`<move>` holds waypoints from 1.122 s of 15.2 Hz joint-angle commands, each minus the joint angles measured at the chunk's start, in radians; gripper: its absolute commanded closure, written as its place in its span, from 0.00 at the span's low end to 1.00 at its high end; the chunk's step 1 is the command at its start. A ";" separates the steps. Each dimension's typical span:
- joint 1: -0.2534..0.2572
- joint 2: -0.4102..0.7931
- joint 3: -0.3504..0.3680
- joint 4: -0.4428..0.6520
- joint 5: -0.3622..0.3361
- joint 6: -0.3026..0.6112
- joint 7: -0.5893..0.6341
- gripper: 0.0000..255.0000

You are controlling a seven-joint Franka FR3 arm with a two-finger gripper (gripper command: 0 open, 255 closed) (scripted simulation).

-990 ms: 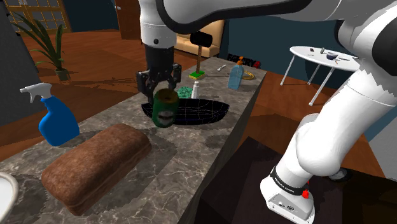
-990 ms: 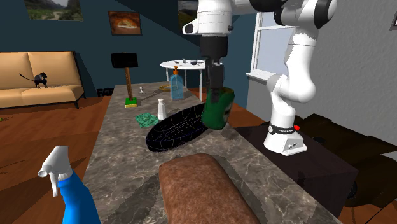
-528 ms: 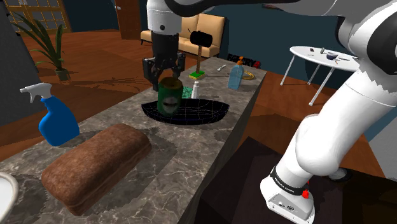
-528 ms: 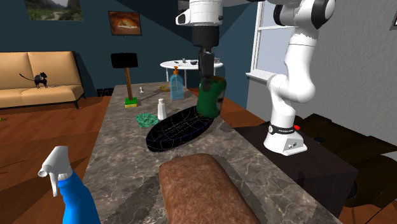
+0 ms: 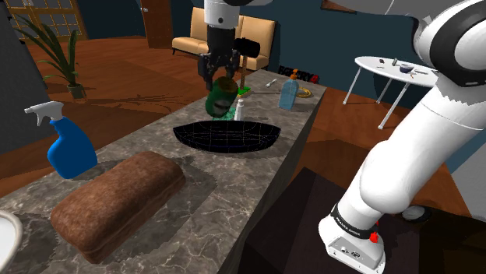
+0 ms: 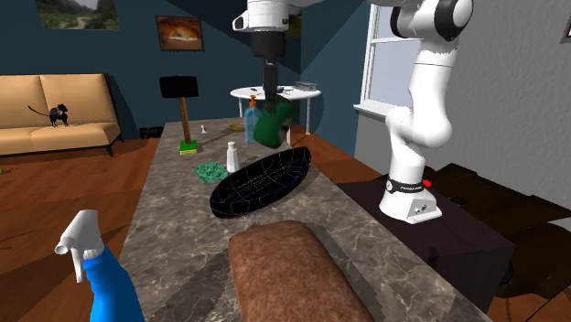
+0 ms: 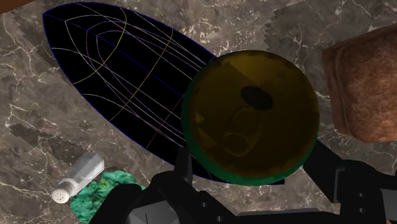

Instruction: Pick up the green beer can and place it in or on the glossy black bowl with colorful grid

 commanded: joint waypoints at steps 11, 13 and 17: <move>-0.059 0.035 -0.070 -0.020 -0.013 0.055 -0.129 1.00; -0.059 0.033 -0.070 -0.049 -0.012 0.082 -0.130 1.00; -0.059 0.032 -0.070 -0.104 -0.012 0.136 -0.130 1.00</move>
